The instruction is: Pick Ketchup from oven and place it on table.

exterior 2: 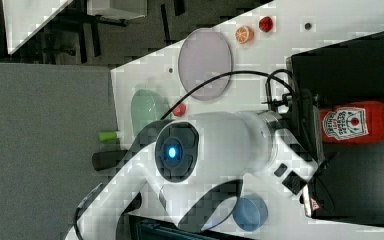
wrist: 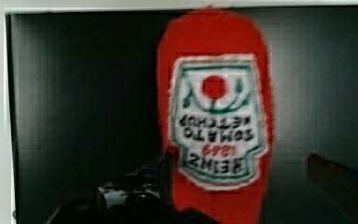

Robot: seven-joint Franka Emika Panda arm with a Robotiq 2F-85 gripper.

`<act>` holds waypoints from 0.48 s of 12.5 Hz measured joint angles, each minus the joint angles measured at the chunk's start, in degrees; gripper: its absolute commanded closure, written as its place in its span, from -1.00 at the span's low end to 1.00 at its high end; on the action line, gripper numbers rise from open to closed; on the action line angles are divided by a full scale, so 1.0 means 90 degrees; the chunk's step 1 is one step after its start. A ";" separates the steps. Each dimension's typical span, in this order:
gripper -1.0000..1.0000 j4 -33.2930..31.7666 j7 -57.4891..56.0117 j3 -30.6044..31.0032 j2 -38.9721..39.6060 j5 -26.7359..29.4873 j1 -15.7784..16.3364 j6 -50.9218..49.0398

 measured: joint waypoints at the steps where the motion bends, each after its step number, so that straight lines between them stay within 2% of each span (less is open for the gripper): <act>1: -1.00 0.0099 0.0001 0.0019 0.0090 0.0099 0.0005 0.0118; 3: -0.99 0.0037 0.0000 -0.0112 0.0193 0.0358 0.0048 0.0370; 4: -0.60 0.0044 0.0000 -0.0124 0.0244 0.0395 0.0004 0.0357; 5: -0.36 0.0124 0.0000 -0.0087 0.0361 0.0393 -0.0072 0.0364; 6: -0.27 0.0168 0.0000 -0.0087 0.0420 0.0413 -0.0085 0.0342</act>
